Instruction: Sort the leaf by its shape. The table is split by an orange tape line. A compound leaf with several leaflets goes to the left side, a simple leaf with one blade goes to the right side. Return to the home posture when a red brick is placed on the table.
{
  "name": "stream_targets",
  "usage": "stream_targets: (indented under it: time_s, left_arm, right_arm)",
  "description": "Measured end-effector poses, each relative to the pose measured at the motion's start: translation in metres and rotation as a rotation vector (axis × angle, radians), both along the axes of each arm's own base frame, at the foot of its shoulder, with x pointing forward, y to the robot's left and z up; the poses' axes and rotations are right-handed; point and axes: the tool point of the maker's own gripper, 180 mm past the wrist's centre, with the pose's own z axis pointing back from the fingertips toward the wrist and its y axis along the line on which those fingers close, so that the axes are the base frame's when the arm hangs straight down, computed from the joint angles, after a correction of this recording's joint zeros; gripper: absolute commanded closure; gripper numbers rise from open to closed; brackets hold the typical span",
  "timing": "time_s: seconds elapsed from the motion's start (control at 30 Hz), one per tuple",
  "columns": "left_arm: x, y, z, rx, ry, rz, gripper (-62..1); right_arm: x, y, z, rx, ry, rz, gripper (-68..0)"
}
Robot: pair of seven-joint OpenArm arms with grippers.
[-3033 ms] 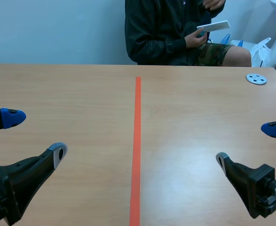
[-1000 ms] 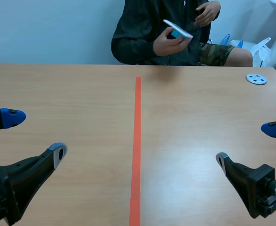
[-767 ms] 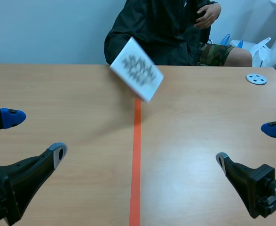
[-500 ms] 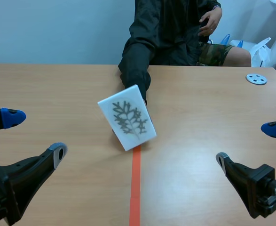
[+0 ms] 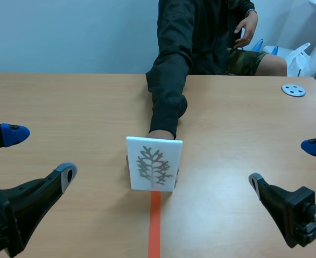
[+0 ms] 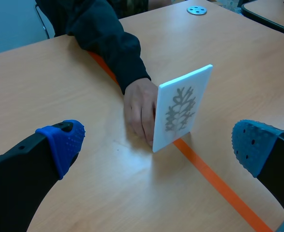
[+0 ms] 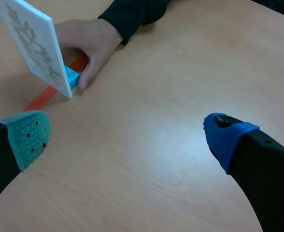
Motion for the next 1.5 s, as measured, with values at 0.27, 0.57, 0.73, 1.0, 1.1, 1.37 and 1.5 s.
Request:
stream_targets:
  time_s: [0.27,0.57,0.73,1.0,1.1,1.37,1.5]
  left_arm:
    - [0.000,0.000,0.000,0.000,0.000,0.000,-62.3]
    - [0.000,0.000,0.000,0.000,0.000,0.000,-62.3]
    - [0.000,0.000,0.000,0.000,0.000,0.000,-62.3]
    - [0.000,0.000,0.000,0.000,0.000,0.000,-62.3]
    - [0.000,0.000,0.000,0.003,-0.001,-0.001,-62.3]
    - [0.000,0.000,0.000,0.003,-0.001,-0.001,-62.3]
    - [0.000,0.000,0.000,0.003,-0.001,-0.001,-62.3]
  right_arm:
    - [0.000,0.000,-0.001,-0.014,0.000,0.005,-67.9]
    - [0.000,0.000,-0.001,-0.020,-0.001,0.007,-67.9]
    - [0.000,0.000,-0.001,-0.021,-0.001,0.007,-67.9]
    - [0.012,0.010,-0.005,-0.004,-0.002,0.055,-67.9]
    - [0.014,0.021,-0.015,0.021,0.022,0.100,-67.9]
    - [0.023,0.052,-0.044,0.028,0.059,0.206,-67.9]
    - [0.030,0.073,-0.054,0.018,0.031,0.281,-67.9]
